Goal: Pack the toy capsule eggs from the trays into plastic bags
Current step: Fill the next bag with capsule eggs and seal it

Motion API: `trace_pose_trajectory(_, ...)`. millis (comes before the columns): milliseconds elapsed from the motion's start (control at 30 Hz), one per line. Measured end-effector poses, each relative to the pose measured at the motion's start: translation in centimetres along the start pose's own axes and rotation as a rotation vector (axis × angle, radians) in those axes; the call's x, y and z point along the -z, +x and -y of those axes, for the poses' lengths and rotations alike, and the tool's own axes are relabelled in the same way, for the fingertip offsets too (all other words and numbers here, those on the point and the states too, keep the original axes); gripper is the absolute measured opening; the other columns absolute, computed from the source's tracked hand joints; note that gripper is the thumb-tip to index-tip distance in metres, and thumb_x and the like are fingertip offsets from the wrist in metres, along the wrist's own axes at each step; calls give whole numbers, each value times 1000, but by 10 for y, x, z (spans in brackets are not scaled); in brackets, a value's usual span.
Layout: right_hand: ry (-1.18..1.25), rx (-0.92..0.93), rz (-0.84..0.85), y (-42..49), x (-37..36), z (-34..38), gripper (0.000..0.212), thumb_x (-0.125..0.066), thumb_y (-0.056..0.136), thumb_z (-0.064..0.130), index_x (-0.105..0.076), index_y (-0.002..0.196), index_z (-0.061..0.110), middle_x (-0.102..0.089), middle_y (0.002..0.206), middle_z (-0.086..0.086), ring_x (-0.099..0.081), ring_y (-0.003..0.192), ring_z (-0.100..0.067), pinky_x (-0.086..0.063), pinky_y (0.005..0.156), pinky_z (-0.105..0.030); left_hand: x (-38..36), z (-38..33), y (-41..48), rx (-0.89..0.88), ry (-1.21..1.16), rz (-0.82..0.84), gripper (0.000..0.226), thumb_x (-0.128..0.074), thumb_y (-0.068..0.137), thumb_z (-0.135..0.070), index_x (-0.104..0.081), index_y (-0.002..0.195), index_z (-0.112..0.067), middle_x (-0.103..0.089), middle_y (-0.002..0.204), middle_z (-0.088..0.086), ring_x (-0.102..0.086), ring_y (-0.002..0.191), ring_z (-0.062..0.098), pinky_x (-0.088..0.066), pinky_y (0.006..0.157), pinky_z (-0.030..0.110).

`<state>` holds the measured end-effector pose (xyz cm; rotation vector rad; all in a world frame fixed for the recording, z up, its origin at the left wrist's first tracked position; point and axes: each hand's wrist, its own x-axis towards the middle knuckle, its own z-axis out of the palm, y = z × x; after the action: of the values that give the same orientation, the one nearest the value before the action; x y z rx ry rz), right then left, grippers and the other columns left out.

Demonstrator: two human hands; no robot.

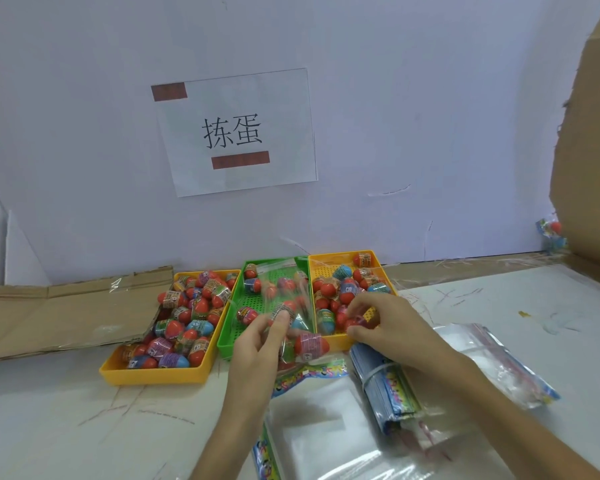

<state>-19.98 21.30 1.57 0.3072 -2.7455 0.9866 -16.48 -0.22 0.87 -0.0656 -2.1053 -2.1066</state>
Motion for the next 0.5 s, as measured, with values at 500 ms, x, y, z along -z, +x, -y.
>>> trace_pose_trajectory(500, 677, 297, -350, -13, 26, 42, 12, -60, 95, 29, -71, 99, 31, -75, 94, 13, -69, 93, -7, -50, 78, -12, -7, 8, -8, -219, 345, 99, 33, -54, 83, -65, -66, 90, -35, -69, 77, -7, -69, 76, 7, -60, 72, 37)
